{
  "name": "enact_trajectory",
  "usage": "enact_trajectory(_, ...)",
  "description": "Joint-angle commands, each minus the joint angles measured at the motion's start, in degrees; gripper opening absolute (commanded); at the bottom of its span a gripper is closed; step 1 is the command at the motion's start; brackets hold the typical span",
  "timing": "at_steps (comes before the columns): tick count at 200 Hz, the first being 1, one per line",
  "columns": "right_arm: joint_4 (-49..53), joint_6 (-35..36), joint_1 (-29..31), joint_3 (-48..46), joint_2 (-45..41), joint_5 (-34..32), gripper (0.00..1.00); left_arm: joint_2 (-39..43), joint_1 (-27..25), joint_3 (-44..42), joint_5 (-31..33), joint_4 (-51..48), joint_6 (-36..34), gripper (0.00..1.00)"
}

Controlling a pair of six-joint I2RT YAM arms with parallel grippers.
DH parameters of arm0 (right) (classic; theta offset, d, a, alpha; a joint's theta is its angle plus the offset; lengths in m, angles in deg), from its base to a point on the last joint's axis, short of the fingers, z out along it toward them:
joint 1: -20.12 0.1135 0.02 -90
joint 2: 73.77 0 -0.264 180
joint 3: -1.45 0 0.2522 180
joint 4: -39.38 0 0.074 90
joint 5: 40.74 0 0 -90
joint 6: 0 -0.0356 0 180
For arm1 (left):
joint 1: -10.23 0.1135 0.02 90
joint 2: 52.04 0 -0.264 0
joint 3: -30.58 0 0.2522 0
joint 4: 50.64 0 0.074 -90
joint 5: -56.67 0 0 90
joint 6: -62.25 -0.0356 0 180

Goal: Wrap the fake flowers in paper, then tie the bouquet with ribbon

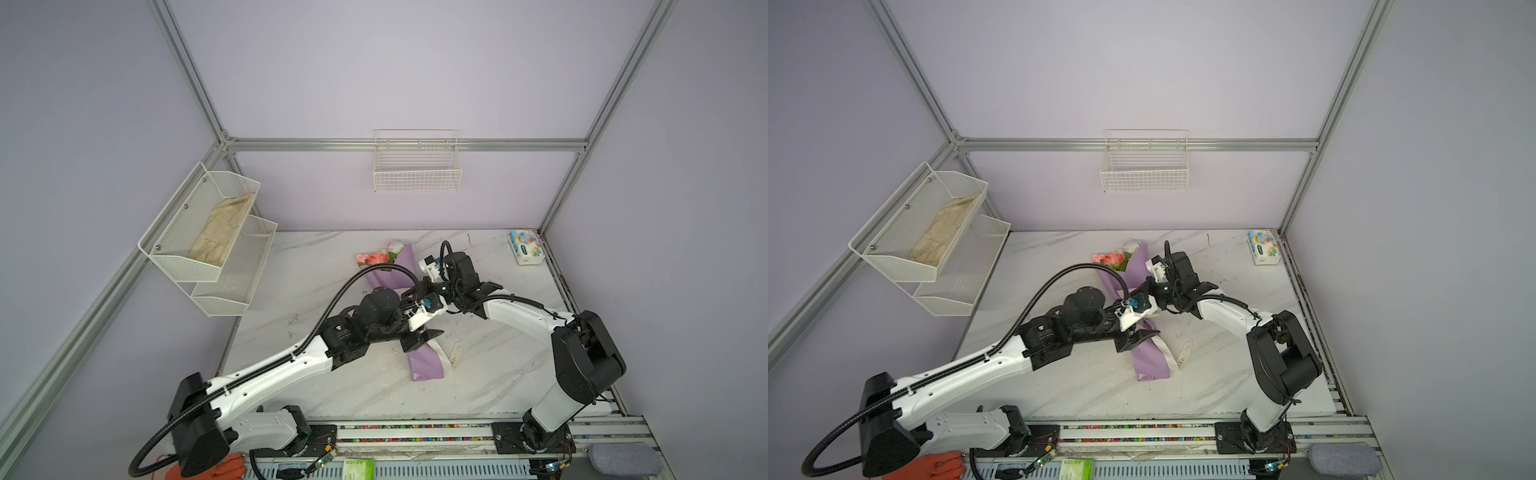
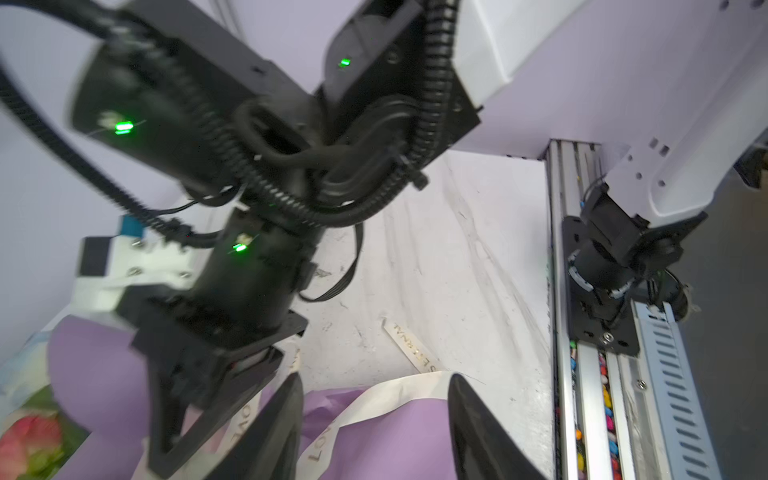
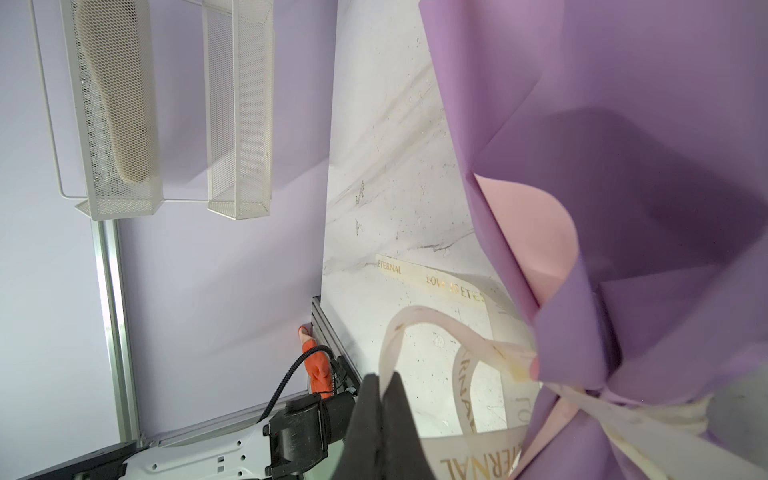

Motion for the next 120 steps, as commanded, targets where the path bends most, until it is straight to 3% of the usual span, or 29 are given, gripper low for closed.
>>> enact_trajectory(1,-1.1,-0.2,-0.1,-1.2,-1.8,1.4,0.01,4.4,7.1,-9.2,2.3,7.0,16.4,0.53)
enact_trajectory(10,-1.6,-0.3,-0.1,-1.6,-2.2,1.3,0.01,5.6,10.3,-11.7,0.5,9.3,22.0,0.53)
enact_trajectory(24,-2.3,-0.9,-0.1,-2.2,-2.6,1.4,0.01,5.7,13.0,-13.8,-3.6,12.3,24.5,0.55)
enact_trajectory(53,-3.1,-1.3,0.0,-3.0,-3.3,1.9,0.02,0.8,13.4,-12.2,-6.6,13.7,25.2,0.66)
enact_trajectory(120,-3.5,-1.4,0.2,-2.8,-3.7,3.0,0.03,-9.5,14.1,-7.3,-7.1,15.6,25.3,0.65)
